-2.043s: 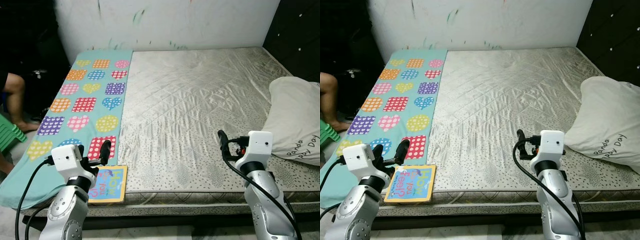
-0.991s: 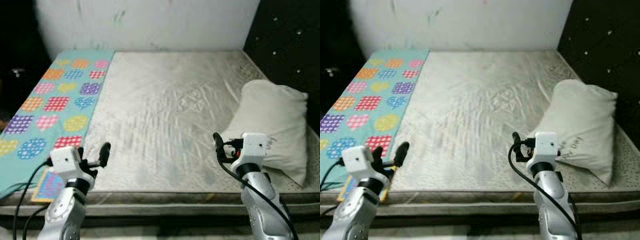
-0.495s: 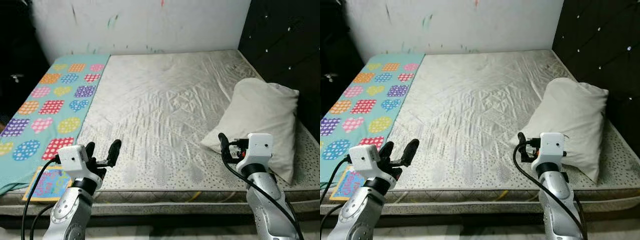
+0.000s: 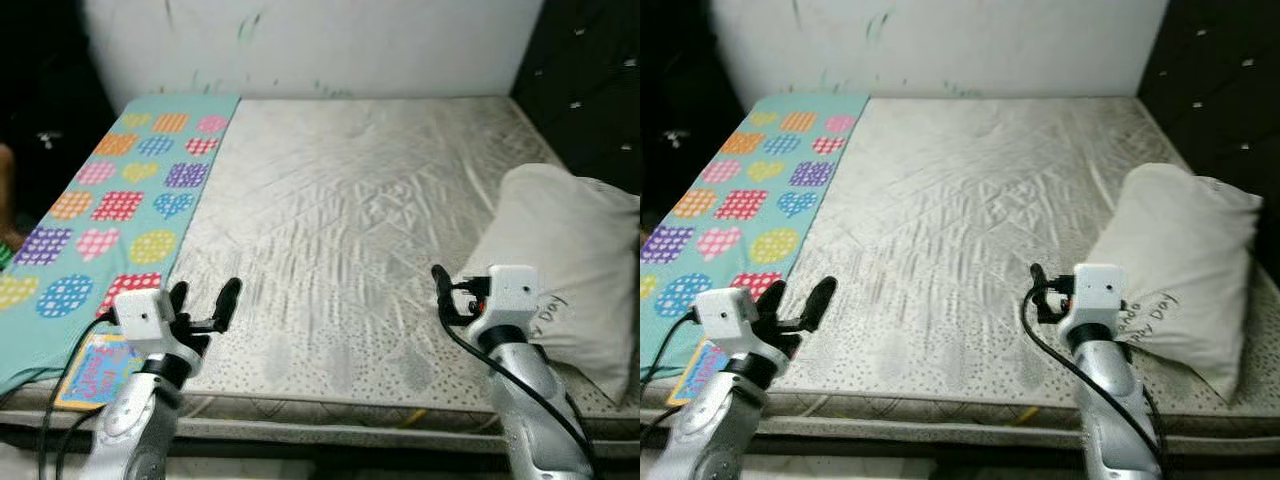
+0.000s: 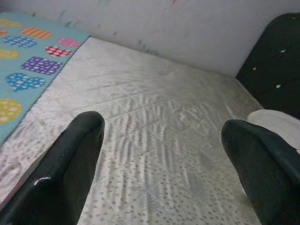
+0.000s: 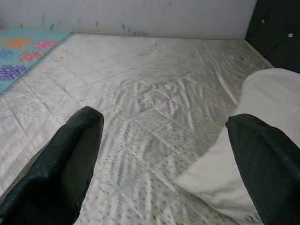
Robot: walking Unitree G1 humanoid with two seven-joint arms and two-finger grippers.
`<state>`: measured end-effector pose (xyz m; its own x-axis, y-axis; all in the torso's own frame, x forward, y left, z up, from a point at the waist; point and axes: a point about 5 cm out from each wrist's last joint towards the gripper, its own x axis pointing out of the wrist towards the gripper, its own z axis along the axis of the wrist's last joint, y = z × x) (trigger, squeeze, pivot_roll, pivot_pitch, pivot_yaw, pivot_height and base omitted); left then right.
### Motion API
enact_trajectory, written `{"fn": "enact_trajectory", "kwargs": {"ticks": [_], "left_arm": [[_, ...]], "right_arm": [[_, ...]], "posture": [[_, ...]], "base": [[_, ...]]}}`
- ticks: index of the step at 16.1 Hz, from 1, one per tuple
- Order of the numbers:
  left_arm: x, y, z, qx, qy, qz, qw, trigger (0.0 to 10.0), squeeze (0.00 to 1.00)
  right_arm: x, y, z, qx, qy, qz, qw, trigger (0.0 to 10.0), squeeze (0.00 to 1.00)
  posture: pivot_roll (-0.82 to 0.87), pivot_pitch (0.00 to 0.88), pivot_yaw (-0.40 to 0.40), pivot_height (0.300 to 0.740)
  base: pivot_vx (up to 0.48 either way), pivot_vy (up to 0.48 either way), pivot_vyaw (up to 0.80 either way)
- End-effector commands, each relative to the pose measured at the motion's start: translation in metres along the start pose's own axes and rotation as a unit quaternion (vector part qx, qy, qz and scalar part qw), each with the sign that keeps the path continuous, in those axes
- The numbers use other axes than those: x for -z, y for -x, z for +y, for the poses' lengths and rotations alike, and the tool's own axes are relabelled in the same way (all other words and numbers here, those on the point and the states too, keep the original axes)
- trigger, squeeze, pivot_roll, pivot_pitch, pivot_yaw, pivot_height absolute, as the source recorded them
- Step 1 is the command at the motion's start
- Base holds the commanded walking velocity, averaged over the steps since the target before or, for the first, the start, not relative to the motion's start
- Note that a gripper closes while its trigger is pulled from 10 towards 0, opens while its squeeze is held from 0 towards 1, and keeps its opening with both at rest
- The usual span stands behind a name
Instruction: Clean up the room
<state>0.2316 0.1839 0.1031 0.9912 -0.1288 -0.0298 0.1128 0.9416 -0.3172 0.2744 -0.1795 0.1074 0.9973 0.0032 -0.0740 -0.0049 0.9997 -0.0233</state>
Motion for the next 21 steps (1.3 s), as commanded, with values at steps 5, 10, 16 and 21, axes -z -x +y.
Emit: {"fn": "enact_trajectory", "kwargs": {"ticks": [5,10,16,21], "left_arm": [[0.0015,-0.0017,-0.0016,-0.016,0.008,0.007,1.000,10.0,0.00],[0.0022,-0.0021,-0.0011,-0.025,0.015,0.010,1.000,10.0,0.00],[0.0029,-0.0029,-0.0026,-0.023,0.014,0.016,0.999,10.0,0.00],[0.0030,-0.0042,-0.0038,-0.022,0.010,0.016,1.000,10.0,0.00]], "right_arm": [[0.0010,0.0002,-0.0146,0.024,0.018,0.001,1.000,10.0,0.00],[-0.0003,0.0004,-0.0134,0.021,0.014,-0.004,1.000,10.0,0.00],[0.0005,0.0000,-0.0134,0.018,0.021,-0.001,1.000,10.0,0.00],[0.0004,-0.0004,-0.0115,0.013,0.020,-0.003,1.000,10.0,0.00]], "posture": [[-0.19,0.023,0.037,0.740],[-0.19,0.021,0.036,0.740],[-0.19,0.022,0.035,0.740],[-0.19,0.014,0.033,0.740]], "base": [[0.000,0.000,0.00],[0.000,0.000,0.00],[0.000,-0.090,0.00],[0.000,-0.297,0.00]]}}
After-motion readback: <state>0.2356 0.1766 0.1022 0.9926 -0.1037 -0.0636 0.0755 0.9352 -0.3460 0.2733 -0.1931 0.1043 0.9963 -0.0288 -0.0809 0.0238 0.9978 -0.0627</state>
